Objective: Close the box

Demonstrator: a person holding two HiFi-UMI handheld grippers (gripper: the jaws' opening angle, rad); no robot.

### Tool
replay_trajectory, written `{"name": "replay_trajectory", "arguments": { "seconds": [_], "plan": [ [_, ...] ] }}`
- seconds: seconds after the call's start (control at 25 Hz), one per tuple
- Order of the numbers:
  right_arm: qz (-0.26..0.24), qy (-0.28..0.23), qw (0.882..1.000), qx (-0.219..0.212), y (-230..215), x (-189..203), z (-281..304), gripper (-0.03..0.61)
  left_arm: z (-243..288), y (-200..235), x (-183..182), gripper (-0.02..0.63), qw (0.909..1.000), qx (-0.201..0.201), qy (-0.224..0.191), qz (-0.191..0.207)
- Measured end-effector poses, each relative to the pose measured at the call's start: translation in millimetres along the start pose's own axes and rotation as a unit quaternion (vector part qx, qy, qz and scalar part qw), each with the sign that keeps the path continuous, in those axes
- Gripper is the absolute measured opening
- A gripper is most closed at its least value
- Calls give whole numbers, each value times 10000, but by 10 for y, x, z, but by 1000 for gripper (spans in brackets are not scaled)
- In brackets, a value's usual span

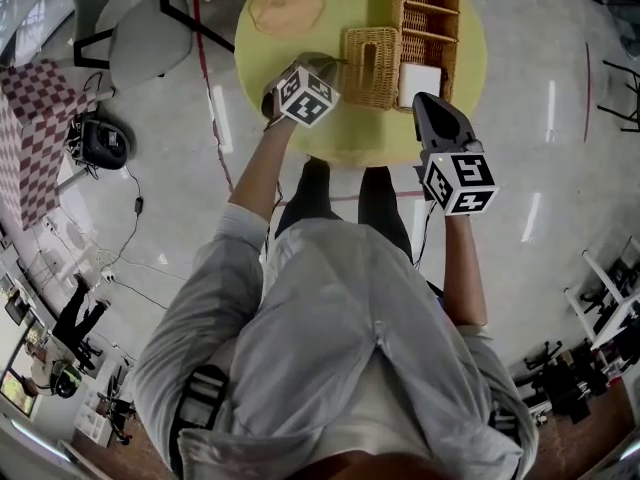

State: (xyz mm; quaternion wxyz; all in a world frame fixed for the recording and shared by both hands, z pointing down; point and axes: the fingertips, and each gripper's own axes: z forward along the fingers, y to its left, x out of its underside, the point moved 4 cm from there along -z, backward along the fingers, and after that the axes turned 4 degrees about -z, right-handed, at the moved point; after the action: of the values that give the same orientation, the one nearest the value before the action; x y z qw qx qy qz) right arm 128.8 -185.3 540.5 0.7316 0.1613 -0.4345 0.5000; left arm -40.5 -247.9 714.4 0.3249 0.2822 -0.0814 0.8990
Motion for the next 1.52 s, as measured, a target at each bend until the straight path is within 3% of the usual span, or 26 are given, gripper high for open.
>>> {"name": "replay_trajectory", "arguments": {
  "seconds": [0.36, 0.64, 1.16, 1.52],
  "plan": [
    [-99, -432, 9988, 228, -86, -195, -244, 22, -427, -133, -327, 44, 9970, -2, -619, -457],
    [-152, -594, 9978, 241, -272, -239, -514, 22, -930, -174, -703, 44, 9911, -348, -1093, -679],
    [-304, -815, 9962, -93, -579, -428, -872, 22, -1385, -723, -1503, 44, 9800, -359, -1828, -692],
    [-263, -865, 9958, -134, -926, -377, -1107, 23, -1156, -1112, -2054, 46, 9813, -130, -1906, -216]
  ]
}}
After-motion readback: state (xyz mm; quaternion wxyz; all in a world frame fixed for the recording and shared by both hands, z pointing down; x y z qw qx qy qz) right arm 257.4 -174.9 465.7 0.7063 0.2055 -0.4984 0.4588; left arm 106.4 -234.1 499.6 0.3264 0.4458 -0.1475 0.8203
